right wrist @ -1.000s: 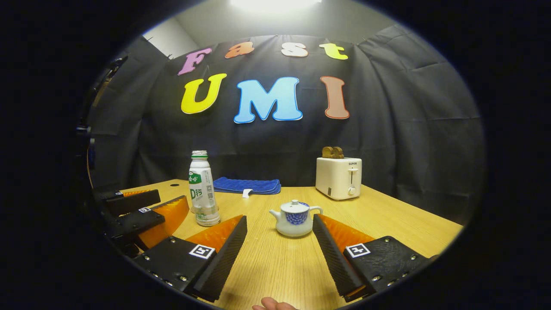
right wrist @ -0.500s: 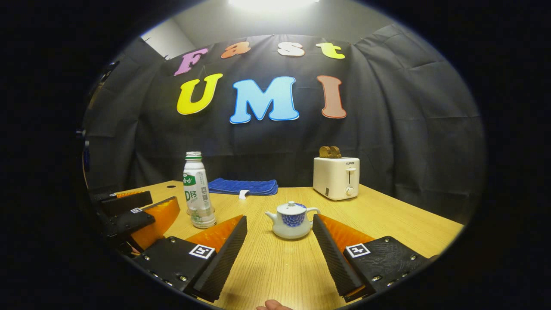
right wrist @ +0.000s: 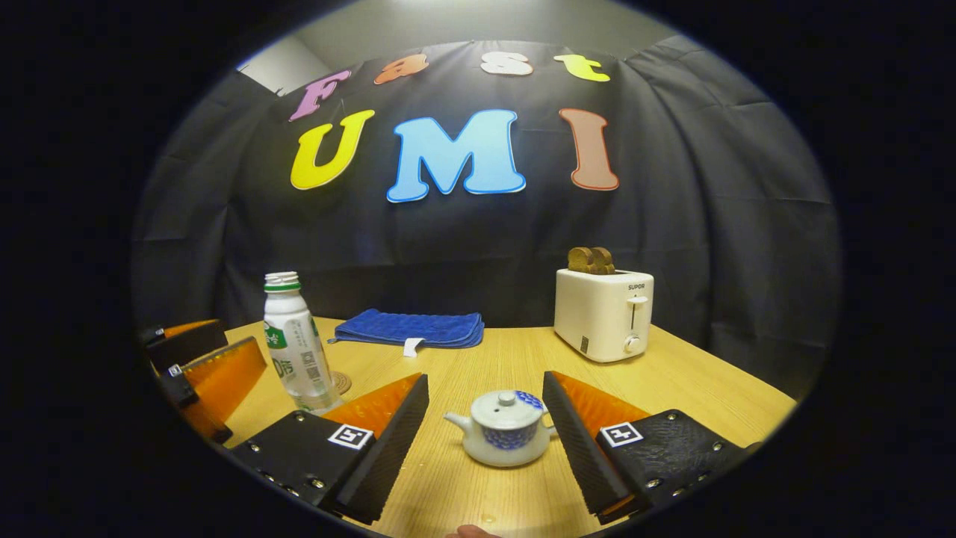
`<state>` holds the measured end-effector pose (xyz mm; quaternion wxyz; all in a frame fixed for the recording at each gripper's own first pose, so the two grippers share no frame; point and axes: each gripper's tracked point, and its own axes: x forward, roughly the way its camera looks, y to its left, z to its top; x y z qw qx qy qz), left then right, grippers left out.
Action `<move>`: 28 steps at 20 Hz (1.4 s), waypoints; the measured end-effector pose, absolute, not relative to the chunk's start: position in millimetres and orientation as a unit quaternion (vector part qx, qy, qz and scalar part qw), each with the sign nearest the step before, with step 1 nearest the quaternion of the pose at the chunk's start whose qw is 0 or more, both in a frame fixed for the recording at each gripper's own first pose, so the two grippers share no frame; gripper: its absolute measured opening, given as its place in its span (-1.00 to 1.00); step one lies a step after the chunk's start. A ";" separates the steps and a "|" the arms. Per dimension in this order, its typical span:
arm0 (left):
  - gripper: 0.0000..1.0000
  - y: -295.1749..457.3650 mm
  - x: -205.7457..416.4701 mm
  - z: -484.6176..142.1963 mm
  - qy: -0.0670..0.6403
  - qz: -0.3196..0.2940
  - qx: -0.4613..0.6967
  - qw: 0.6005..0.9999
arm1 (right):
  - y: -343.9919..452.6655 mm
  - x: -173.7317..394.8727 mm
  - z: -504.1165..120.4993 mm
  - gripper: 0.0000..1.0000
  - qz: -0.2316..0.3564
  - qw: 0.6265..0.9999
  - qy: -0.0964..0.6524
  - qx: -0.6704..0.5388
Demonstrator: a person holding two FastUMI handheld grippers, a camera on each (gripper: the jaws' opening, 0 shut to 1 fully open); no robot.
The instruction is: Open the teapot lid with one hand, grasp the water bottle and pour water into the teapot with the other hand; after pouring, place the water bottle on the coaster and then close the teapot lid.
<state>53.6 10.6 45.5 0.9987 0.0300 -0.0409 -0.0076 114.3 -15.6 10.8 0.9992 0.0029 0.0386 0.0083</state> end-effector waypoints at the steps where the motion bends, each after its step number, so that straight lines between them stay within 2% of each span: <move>1: 1.00 13.8 57.1 46.3 -0.044 -0.006 0.028 0.999 | -15.3 119.4 8.7 0.90 0.007 0.999 0.041 -0.003; 2: 0.73 16.6 59.3 45.1 -0.044 -0.006 0.024 0.999 | -15.0 122.8 7.7 0.90 0.007 0.999 0.043 -0.010; 3: 0.88 19.3 62.0 39.4 -0.040 -0.007 0.017 0.999 | -14.1 124.0 4.9 0.90 0.008 0.999 0.045 -0.015; 4: 0.88 21.9 64.9 35.2 -0.035 -0.006 0.011 0.999 | -12.2 123.8 4.4 0.90 0.012 0.999 0.046 -0.017; 5: 0.78 25.1 66.4 31.8 -0.030 -0.004 0.005 1.000 | -12.0 123.9 2.9 0.90 0.012 0.999 0.046 -0.017; 8: 0.91 32.1 68.0 25.5 -0.020 0.003 0.000 1.000 | -13.9 126.1 0.1 0.90 0.011 0.998 0.050 -0.021; 10: 1.00 34.2 68.2 24.8 -0.019 0.006 0.002 1.000 | -15.4 128.1 -5.8 0.64 0.007 0.998 0.058 -0.025; 11: 0.88 34.2 67.8 25.3 -0.020 0.005 0.001 1.000 | -19.3 130.1 -5.8 0.46 -0.002 0.998 0.059 -0.034; 12: 0.88 34.7 67.5 27.2 -0.021 0.005 -0.002 1.000 | -24.8 131.2 -4.9 0.15 -0.010 0.997 0.057 -0.043; 13: 1.00 35.2 66.3 27.0 -0.023 0.005 -0.003 1.000 | -29.2 133.0 -4.2 0.02 -0.021 0.997 0.057 -0.052; 14: 1.00 36.9 66.5 27.4 -0.023 0.007 -0.003 1.000 | -31.0 134.0 -5.0 -0.07 -0.023 0.997 0.057 -0.053; 15: 1.00 38.1 66.6 26.7 -0.023 0.009 -0.002 1.000 | -32.1 133.4 -8.0 -0.13 -0.026 0.996 0.064 -0.048; 16: 0.89 39.7 66.8 27.6 -0.024 0.012 0.000 1.000 | -32.3 132.9 -7.1 -0.13 -0.025 0.997 0.064 -0.038; 19: 0.89 40.5 66.7 26.0 -0.023 0.014 -0.001 1.000 | -33.6 131.1 -8.3 -0.12 -0.039 0.996 0.073 -0.026; 20: 0.89 40.7 67.6 24.1 -0.020 0.014 0.000 1.000 | -37.5 153.8 -16.2 -0.45 -0.038 0.996 0.074 -0.021; 21: 0.89 40.9 68.6 22.3 -0.018 0.015 0.001 1.000 | -35.7 139.8 -8.6 -0.78 -0.037 0.996 0.075 -0.024; 23: 0.89 40.9 69.0 21.0 -0.015 0.015 0.000 1.000 | -34.9 136.7 -7.7 -0.78 -0.033 0.996 0.073 -0.036; 24: 0.96 39.6 69.6 20.9 -0.014 0.014 -0.001 1.000 | -34.6 136.8 -6.9 -0.78 -0.032 0.996 0.072 -0.039; 27: 0.88 39.0 73.3 13.6 -0.007 0.015 0.001 1.000 | -31.3 136.6 -1.1 -0.78 -0.021 0.997 0.058 -0.040; 28: 1.00 38.5 74.4 11.9 -0.004 0.014 -0.002 1.000 | -30.6 135.3 5.5 -0.79 -0.020 0.998 0.049 -0.042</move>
